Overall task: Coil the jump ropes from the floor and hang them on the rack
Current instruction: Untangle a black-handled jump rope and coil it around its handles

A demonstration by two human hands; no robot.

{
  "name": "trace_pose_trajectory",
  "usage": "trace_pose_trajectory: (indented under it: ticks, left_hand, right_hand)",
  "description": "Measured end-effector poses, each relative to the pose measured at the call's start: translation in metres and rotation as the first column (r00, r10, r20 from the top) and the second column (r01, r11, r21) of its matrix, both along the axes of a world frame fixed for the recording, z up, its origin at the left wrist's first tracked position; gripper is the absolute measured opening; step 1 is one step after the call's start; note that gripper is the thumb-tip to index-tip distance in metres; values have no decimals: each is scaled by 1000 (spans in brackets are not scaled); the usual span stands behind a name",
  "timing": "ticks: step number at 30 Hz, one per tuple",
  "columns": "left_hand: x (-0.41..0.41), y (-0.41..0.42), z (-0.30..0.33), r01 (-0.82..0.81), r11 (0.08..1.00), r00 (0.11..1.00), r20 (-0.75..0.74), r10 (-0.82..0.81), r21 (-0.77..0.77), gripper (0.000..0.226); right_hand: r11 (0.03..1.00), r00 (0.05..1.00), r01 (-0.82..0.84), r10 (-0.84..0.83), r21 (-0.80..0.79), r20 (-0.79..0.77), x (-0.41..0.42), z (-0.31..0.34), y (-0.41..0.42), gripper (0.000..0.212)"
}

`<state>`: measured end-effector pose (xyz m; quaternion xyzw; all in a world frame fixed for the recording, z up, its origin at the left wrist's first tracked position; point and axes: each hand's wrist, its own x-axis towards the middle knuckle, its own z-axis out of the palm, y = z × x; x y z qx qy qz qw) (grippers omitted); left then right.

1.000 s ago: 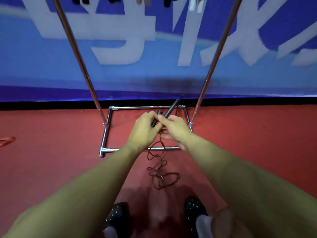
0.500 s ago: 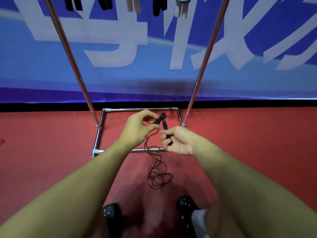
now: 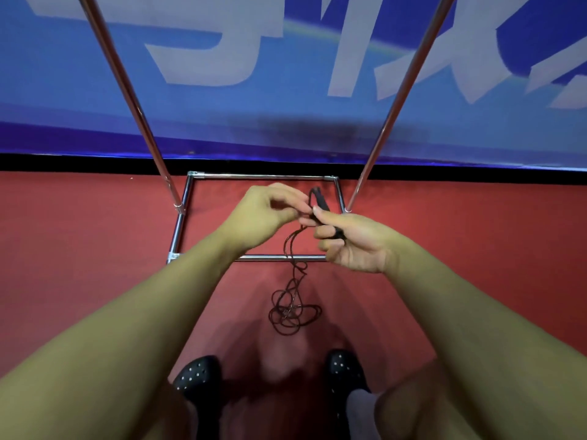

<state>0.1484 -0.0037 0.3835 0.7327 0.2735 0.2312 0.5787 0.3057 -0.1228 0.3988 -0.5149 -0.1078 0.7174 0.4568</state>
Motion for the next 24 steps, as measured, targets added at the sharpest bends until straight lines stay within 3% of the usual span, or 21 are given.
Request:
trace_pose_trajectory:
  ticks: [3, 7, 8, 10, 13, 16, 19, 21, 24]
  left_hand:
    - [-6, 9, -4, -164, 977, 986, -10, 165, -138, 31]
    - [4, 13, -9, -59, 954, 998, -41, 50, -293, 57]
    - [9, 15, -15, -17, 940, 1000, 5, 20, -340, 58]
    - [16, 2, -14, 18, 934, 999, 35, -6, -356, 36]
    - [21, -9, -14, 21, 939, 999, 44, -6, -342, 26]
    - [27, -9, -9, -7, 916, 1000, 14, 14, -401, 40]
    - [23, -13, -14, 36, 971, 964, -249, -97, -237, 57]
    - [20, -19, -21, 68, 972, 926, -349, -146, -225, 60]
    - [26, -23, -19, -15, 921, 982, -179, -59, -389, 50]
  right_hand:
    - [997, 999, -35, 33, 64, 27, 4, 6, -5, 40]
    - [978, 990, -125, 133, 165, -36, 0, 17, -8, 38]
    - [971, 987, -136, 150, 196, -61, -1, 18, -8, 38]
    - [957, 985, -116, 145, 265, -94, -3, 20, -6, 42]
    - [941, 988, 32, 20, 336, -151, -4, 21, -2, 58]
    - [910, 968, 191, -113, 368, -222, -2, 22, 1, 40]
    - [816, 902, 394, -256, 422, -348, 19, 27, 4, 22]
    - [730, 810, 562, -390, 389, -438, 37, 28, 3, 17]
    - [691, 753, 649, -525, 319, -396, 53, 21, -3, 21]
